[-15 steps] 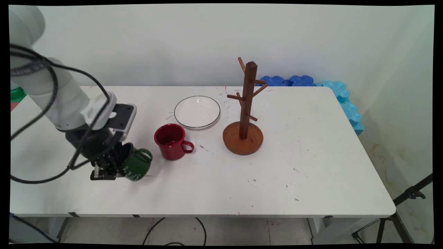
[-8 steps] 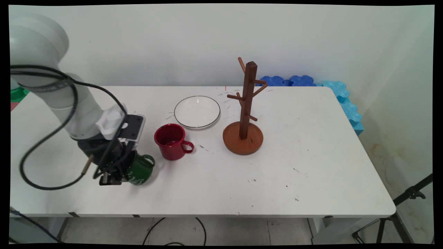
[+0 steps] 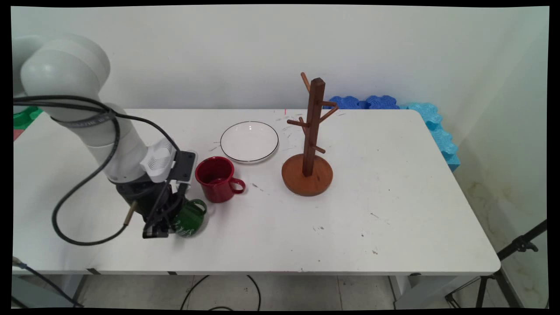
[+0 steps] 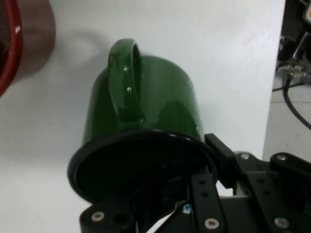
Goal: Place the picked object on the table
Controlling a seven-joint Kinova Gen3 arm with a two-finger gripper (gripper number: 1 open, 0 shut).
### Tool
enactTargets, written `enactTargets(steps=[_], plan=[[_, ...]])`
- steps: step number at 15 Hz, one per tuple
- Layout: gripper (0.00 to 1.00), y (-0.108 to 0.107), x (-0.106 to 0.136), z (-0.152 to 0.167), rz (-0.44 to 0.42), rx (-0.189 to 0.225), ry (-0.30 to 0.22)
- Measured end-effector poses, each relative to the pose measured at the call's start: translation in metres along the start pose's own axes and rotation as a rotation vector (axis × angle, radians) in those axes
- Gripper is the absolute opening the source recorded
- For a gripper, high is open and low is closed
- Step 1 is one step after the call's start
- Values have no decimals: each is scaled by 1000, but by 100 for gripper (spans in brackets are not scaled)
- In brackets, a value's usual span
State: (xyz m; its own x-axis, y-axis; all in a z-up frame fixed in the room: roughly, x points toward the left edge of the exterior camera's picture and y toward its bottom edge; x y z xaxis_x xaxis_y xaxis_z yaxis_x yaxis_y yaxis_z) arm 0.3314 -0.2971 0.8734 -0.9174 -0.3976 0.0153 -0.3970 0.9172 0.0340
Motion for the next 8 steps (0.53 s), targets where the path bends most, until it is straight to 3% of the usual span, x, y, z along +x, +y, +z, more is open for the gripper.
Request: enactTargets(steps=[7,8], plan=[[0,0,13,10,-11,-5,41],[100,-1,16,12,-12,-5,52]])
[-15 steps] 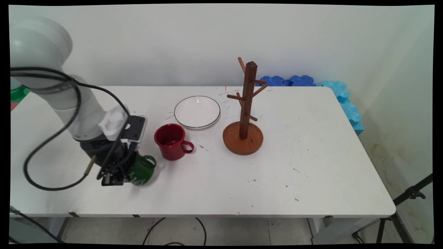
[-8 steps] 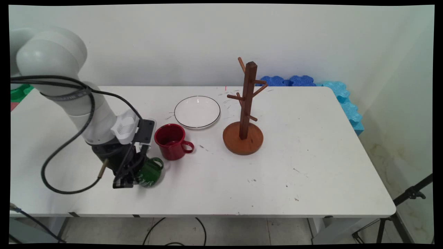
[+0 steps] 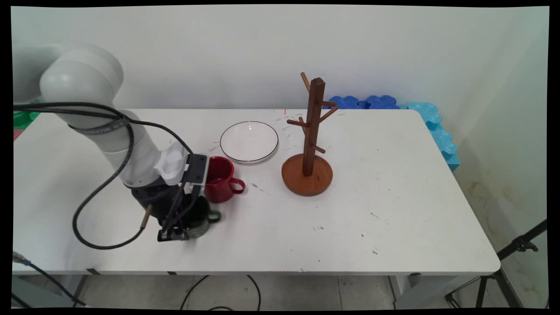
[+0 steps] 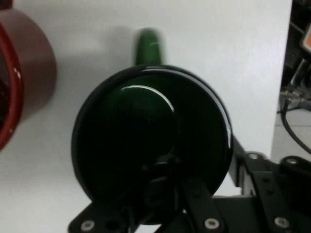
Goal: Place the picked object on the table
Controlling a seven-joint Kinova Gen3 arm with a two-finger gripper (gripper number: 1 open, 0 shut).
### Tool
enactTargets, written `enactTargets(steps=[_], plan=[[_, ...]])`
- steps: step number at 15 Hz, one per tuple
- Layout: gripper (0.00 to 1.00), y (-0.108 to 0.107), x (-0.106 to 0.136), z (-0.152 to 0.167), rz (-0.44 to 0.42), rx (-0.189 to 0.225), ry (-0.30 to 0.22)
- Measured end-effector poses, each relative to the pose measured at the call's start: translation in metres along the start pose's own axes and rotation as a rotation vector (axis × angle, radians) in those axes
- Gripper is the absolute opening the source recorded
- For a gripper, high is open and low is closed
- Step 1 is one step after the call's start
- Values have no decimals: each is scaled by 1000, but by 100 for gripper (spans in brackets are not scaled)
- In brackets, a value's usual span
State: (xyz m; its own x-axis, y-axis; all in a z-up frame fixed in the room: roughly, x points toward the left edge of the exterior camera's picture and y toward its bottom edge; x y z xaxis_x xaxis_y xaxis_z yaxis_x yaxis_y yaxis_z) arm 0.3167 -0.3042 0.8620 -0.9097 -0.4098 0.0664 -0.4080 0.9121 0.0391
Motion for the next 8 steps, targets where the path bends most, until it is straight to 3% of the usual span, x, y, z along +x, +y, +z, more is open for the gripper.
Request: enactTargets(steps=[8], plan=[[100,-2,11,7,-4,-3,56]])
